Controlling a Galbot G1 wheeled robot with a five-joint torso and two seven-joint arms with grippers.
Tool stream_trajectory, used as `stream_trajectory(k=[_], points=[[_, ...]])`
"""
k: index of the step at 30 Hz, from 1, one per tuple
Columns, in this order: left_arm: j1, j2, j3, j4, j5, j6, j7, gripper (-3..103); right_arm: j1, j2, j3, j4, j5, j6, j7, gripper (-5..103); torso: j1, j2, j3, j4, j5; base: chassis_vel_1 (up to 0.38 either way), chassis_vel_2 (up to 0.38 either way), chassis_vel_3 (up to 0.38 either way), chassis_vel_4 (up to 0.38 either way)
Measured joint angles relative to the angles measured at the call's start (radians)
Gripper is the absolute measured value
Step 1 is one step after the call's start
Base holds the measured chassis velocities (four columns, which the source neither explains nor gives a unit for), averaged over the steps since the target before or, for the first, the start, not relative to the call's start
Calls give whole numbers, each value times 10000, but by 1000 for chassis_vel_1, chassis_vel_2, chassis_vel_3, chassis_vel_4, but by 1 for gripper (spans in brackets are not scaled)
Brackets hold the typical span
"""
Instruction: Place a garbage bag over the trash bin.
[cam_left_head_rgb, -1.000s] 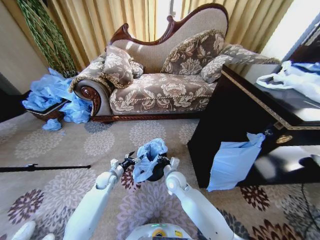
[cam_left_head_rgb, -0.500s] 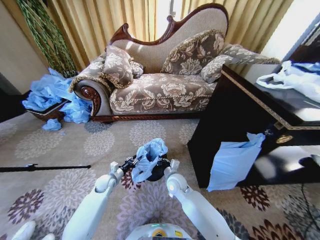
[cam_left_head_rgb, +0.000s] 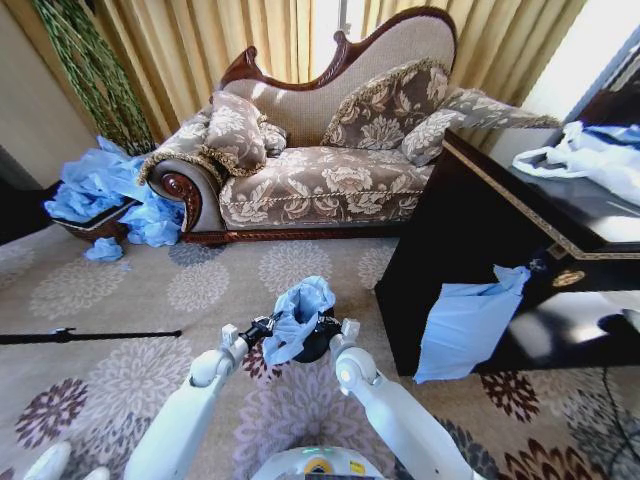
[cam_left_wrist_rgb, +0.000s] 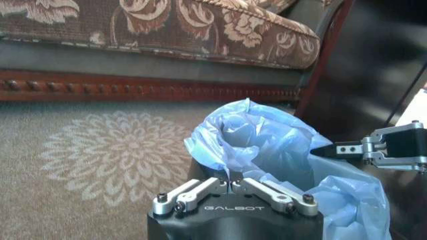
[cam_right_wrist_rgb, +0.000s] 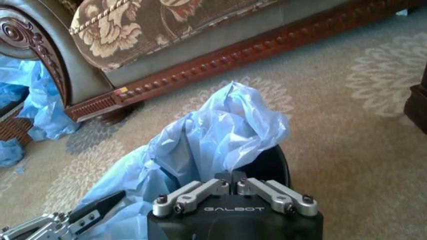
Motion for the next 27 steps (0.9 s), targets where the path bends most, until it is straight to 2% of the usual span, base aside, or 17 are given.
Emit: stream_trajectory(k=[11,15,16,20,21,23,27], points=[[127,-44,-120,-306,-418,23,-281,0,-42,-34,0,-114,-627,171,-137,0,0,0,-1,1,1,0,0,0,0],[127,-65,-167,-387,-516,57,-515,0,-116,-306,8,-292,-2073,238,-423,0,0,0,-1,0,1,0,0,0,0],[127,-65,-167,-387,-516,57,-515,0,-116,-306,8,-292,-2073,238,-423,0,0,0,-1,0,1,0,0,0,0],[174,-78,-215,-516,-553,80,-596,0,-222,-627,15,-373,-3410,168,-642,0,0,0,-1,0,1,0,0,0,0],[174,-78,-215,-516,-553,80,-596,0,-222,-627,15,-373,-3410,168,-642,0,0,0,-1,0,1,0,0,0,0],[238,-91,-220,-606,-557,96,-632,0,-315,-754,94,-447,-4257,134,-828,0,0,1,-1,0,1,0,0,0,0],[347,-165,-286,-698,-571,142,-740,0,-432,-912,111,-381,-4675,-64,-906,0,0,2,-1,0,1,0,0,0,0]])
